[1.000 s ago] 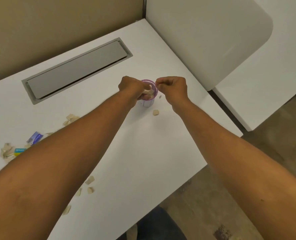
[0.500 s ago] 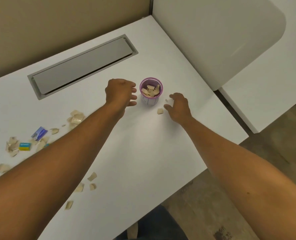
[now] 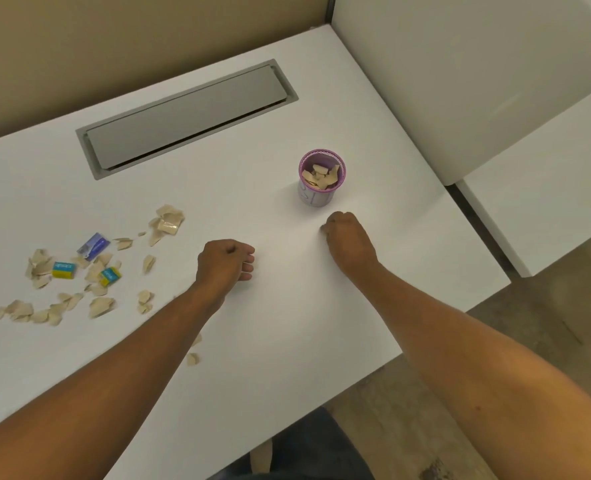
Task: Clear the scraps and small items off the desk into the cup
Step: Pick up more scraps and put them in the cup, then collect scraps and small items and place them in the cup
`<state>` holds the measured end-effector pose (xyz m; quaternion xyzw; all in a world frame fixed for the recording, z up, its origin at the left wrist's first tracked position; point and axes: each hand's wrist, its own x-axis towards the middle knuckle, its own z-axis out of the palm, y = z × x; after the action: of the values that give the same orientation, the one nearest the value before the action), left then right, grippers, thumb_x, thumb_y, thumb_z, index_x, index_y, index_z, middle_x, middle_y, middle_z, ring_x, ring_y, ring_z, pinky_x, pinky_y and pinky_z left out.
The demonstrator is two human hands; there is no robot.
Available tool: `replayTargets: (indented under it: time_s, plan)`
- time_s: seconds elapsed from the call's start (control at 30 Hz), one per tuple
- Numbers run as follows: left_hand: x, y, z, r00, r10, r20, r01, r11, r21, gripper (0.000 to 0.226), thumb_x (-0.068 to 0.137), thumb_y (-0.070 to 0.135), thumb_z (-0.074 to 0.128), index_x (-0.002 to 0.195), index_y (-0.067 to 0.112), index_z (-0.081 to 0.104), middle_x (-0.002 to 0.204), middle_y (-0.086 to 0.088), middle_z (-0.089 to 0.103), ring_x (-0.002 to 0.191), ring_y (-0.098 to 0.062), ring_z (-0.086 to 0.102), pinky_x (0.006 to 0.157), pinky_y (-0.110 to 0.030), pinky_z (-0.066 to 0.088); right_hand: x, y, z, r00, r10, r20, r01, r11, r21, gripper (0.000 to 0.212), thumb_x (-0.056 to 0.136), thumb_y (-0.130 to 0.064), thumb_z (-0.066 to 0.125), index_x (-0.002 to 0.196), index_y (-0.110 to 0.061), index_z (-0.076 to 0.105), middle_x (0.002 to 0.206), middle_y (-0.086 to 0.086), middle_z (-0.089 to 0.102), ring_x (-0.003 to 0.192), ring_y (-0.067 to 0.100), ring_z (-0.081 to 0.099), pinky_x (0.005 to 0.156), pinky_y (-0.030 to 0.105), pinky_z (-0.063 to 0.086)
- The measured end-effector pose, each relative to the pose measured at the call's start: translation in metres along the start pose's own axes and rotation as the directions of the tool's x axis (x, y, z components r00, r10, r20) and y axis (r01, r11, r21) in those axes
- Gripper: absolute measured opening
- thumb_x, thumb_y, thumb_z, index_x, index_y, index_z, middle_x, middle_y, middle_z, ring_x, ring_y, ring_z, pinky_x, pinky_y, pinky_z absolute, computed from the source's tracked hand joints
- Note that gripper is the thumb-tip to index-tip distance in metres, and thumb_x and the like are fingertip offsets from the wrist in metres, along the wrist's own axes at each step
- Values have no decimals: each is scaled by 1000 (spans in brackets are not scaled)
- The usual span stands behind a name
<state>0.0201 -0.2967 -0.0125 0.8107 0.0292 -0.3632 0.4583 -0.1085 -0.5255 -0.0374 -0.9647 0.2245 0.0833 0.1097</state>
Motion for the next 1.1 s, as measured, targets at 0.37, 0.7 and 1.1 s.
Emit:
replayTargets:
  time_s: [0.37,0.7,1.1]
  plan:
    - [3,-12,-8,1000,-6,-17,4,996,-85,23,95,3,56,91,7,78,86,-13,77,71,-21,73,80,-42,67,15,-38,-81,736,14,-677,271,910,313,15,81,2,73,92,-6,80,100,9,77,95,25,71,90,33,56]
    - [1,2,-6,999,42,-27,-47,974,-220,21,94,6,60,90,12,79,88,-9,79,78,-20,75,83,-38,66,32,-50,-91,887,4,-462,131,957,260,13,92,-13,69,100,-11,78,107,4,76,106,27,67,92,37,53]
    - [-23,-67,-121,868,429,-250,-307,859,410,24,87,21,72,111,26,73,126,4,64,115,-20,59,98,-47,54,-40,-197,12,905,-344,250,272,921,279,74,84,-51,76,147,-27,46,144,-2,41,129,22,50,94,38,54]
